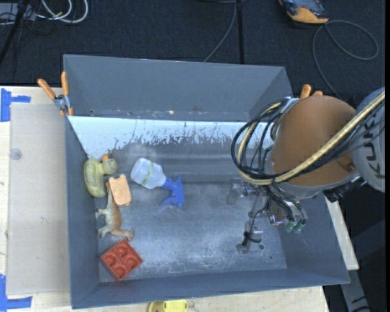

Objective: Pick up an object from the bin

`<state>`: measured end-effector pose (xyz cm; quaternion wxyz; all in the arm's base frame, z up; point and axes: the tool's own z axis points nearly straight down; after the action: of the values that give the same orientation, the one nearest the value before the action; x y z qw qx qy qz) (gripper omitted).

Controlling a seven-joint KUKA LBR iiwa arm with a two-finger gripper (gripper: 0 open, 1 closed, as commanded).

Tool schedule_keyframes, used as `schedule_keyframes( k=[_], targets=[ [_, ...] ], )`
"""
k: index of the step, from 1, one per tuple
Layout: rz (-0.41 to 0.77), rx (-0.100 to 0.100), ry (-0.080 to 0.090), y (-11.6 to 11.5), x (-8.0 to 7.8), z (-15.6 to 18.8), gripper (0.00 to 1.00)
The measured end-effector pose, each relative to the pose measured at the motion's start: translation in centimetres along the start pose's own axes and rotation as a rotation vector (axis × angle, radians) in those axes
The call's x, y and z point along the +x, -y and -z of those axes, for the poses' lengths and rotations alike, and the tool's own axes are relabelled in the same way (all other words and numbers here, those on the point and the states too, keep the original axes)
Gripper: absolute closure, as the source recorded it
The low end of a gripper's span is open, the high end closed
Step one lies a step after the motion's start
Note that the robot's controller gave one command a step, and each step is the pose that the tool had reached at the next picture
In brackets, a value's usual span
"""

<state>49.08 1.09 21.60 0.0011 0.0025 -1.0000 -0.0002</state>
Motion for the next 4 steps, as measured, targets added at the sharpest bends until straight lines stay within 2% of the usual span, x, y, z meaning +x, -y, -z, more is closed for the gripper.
schedule_keyframes(
  k=[1,2,3,4],
  targets=[
    [0.078,0.0,0.0,-2.1,-0.3,-3.5,0.0],
    [0.138,0.0,0.002,-4.1,-1.3,-9.3,0.0],
    [0.143,0.0,-0.015,-5.7,-0.9,-11.7,0.0],
    [0.13,0.0,0.003,-9.7,-1.1,-10.4,0.0]
  ],
)
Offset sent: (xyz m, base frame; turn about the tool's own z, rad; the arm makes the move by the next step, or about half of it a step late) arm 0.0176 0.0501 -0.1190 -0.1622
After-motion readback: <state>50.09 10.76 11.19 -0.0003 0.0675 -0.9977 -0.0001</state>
